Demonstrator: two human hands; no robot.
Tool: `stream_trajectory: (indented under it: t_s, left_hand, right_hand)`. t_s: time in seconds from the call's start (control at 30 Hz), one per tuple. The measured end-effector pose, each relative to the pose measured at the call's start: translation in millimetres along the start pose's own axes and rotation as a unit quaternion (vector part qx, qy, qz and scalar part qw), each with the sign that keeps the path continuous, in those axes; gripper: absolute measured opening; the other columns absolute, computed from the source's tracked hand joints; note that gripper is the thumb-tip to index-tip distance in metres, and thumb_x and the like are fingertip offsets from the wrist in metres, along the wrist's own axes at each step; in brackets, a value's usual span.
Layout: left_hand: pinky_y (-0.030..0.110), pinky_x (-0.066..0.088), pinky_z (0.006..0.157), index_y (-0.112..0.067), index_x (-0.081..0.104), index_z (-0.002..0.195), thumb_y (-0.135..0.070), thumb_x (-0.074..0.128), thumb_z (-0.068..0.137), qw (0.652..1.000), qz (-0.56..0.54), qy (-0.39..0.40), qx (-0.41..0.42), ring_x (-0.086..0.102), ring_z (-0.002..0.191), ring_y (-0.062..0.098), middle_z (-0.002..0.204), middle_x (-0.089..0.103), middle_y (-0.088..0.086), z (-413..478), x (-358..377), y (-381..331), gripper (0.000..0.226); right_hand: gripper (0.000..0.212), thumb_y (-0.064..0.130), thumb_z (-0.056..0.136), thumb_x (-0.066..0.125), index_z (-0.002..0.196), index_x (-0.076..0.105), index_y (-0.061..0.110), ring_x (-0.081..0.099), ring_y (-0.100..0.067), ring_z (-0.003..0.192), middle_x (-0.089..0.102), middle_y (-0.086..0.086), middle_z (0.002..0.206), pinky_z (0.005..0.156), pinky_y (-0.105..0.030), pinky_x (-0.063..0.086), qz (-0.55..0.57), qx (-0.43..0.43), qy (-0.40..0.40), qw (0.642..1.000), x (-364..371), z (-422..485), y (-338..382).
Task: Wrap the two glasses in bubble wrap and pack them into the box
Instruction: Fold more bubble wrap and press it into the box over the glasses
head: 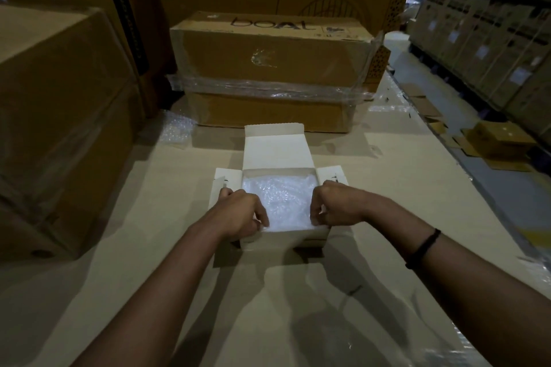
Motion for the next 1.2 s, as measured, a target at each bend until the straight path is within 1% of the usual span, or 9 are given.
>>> stream_trajectory:
  t_s: [0.13,0.27,0.37,0.5,0.67,0.87,0.93,1.07,1.2]
  left_hand:
    - [0.037,0.021,0.095,-0.032,0.068,0.092,-0.028,0.07,0.084,0.997,0.077,0.002,-0.011,0.051,0.105,0.013,0.1,0.067,-0.013,5,3,-4,0.009]
    - [0.037,0.024,0.091,-0.029,0.071,0.081,-0.028,0.068,0.084,0.99,0.137,-0.026,-0.023,0.049,0.099,0.015,0.086,0.066,-0.013,8,5,-9,0.005]
    - [0.034,0.02,0.09,-0.032,0.076,0.088,-0.024,0.064,0.087,0.993,0.103,-0.044,-0.025,0.044,0.104,0.015,0.094,0.065,-0.013,4,2,-5,0.014]
    - [0.033,0.014,0.091,-0.038,0.069,0.113,-0.021,0.06,0.091,0.991,0.102,-0.085,-0.007,0.036,0.113,0.013,0.117,0.057,-0.018,-14,-10,6,0.03]
    - [0.032,0.015,0.093,-0.03,0.063,0.124,-0.024,0.047,0.093,0.999,0.031,-0.015,0.038,0.039,0.111,0.012,0.111,0.066,-0.006,-26,8,-17,0.035]
    - [0.04,0.027,0.091,-0.036,0.067,0.108,-0.029,0.043,0.075,0.995,0.083,0.05,0.03,0.041,0.097,0.019,0.092,0.064,-0.004,-18,24,-17,0.041]
    - [0.042,0.029,0.095,-0.041,0.067,0.108,-0.036,0.038,0.069,0.997,0.055,0.06,0.013,0.041,0.101,0.022,0.097,0.063,-0.004,-17,26,-11,0.049]
    - [0.038,0.022,0.103,-0.035,0.063,0.123,-0.031,0.042,0.074,0.999,0.045,-0.024,0.004,0.038,0.121,0.016,0.128,0.055,-0.01,-22,6,-3,0.053]
    - [0.039,0.022,0.096,-0.032,0.07,0.113,-0.048,0.021,0.068,0.991,0.13,0.014,0.019,0.037,0.109,0.018,0.113,0.055,-0.006,-29,5,-12,0.068]
  right_hand:
    - [0.008,0.018,0.075,0.072,0.08,0.071,0.024,0.059,-0.01,0.084,0.066,0.011,0.083,0.073,-0.027,0.043,-0.052,0.018,-0.018,0.998,0,10,5]
    - [0.035,0.042,0.073,0.076,0.085,0.048,0.026,0.041,-0.018,0.086,0.051,0.004,0.092,0.074,-0.032,0.032,-0.166,0.024,-0.08,0.983,0,9,7]
    - [0.034,0.047,0.076,0.072,0.088,0.048,0.027,0.038,-0.018,0.086,0.056,0.002,0.1,0.074,-0.031,0.028,-0.197,0.027,-0.095,0.975,1,5,10]
    - [0.011,0.025,0.086,0.068,0.097,0.066,0.024,0.054,-0.013,0.093,0.064,0.006,0.102,0.073,-0.028,0.04,-0.089,0.015,-0.111,0.99,-6,-11,2]
    - [0.057,-0.006,0.08,0.042,0.122,0.066,0.024,0.06,-0.018,0.109,0.067,0.004,0.123,0.091,-0.034,0.05,-0.056,-0.013,0.032,0.998,5,-21,19]
    - [0.057,0.0,0.081,0.038,0.122,0.065,0.029,0.058,-0.025,0.105,0.066,-0.001,0.123,0.09,-0.04,0.05,-0.128,0.001,0.1,0.987,10,-10,30]
    - [0.055,-0.001,0.083,0.04,0.122,0.066,0.028,0.058,-0.023,0.108,0.066,0.001,0.124,0.092,-0.037,0.05,-0.094,0.019,0.097,0.991,3,-13,32]
    - [0.05,-0.005,0.086,0.046,0.125,0.066,0.018,0.059,-0.007,0.109,0.067,0.004,0.124,0.097,-0.023,0.044,0.067,0.018,0.01,0.998,-17,-22,37]
    - [0.04,0.031,0.102,0.037,0.126,0.063,0.012,0.052,-0.02,0.122,0.058,-0.003,0.137,0.107,-0.035,0.036,0.079,0.03,0.107,0.991,4,-16,52]
Point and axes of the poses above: each hand's wrist, its own z-axis towards the middle knuckle, its own x-axis out of the palm, y = z × x, the point moved 4 cm from there along z, towards the middle knuckle
